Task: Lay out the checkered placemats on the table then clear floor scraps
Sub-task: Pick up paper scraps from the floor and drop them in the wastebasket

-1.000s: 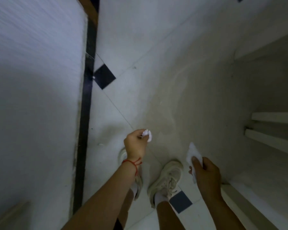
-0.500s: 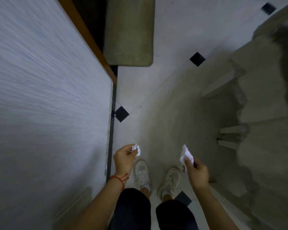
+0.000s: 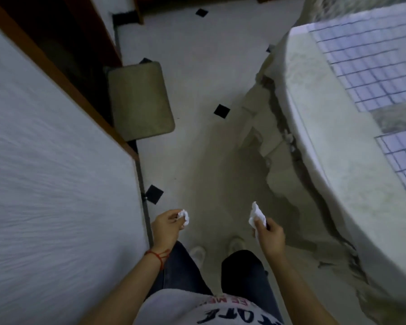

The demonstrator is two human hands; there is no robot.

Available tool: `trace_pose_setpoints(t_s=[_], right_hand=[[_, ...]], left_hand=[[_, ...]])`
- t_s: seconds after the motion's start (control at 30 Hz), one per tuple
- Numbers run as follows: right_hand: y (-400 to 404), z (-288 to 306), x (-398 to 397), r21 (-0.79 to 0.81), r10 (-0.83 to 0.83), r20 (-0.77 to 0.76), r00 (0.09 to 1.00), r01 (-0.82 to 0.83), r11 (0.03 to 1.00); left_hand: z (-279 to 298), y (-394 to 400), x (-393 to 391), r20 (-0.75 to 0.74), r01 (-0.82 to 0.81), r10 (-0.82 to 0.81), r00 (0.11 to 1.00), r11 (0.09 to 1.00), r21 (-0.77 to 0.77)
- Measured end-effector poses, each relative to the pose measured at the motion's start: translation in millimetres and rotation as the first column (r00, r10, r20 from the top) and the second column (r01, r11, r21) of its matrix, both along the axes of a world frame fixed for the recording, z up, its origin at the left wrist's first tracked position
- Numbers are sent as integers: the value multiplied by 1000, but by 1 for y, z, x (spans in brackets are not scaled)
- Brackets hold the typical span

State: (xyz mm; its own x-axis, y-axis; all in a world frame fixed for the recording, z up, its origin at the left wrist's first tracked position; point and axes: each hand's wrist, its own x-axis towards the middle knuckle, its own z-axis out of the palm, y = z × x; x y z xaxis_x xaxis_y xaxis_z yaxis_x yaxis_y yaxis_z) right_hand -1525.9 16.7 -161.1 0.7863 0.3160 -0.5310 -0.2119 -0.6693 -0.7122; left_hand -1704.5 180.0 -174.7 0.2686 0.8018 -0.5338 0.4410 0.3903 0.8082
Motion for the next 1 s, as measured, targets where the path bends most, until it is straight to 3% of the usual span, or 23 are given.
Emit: trace_pose_setpoints(t_s=[0.27, 0.4, 0.63, 0.83, 1.0], right_hand=[[-88, 9, -57, 10, -356, -19, 934, 356, 934], [-148, 12, -91, 8, -564, -11, 825, 565, 825], [-259, 17, -151, 19, -847, -41, 530, 848, 530], [-356, 20, -210, -4, -941, -2, 338, 941, 338], [-452, 25, -251, -24, -979, 12, 205, 979, 204]], left_hand=[[13, -15, 14, -45, 389, -389, 920, 921, -11], [28, -46, 39, -33, 563, -563, 826, 826, -1], [42, -142, 77, 1, 818, -818, 575, 575, -1], [55, -270, 88, 25, 952, -953, 301, 302, 48], [63, -389, 88, 53, 982, -983, 174, 178, 66]])
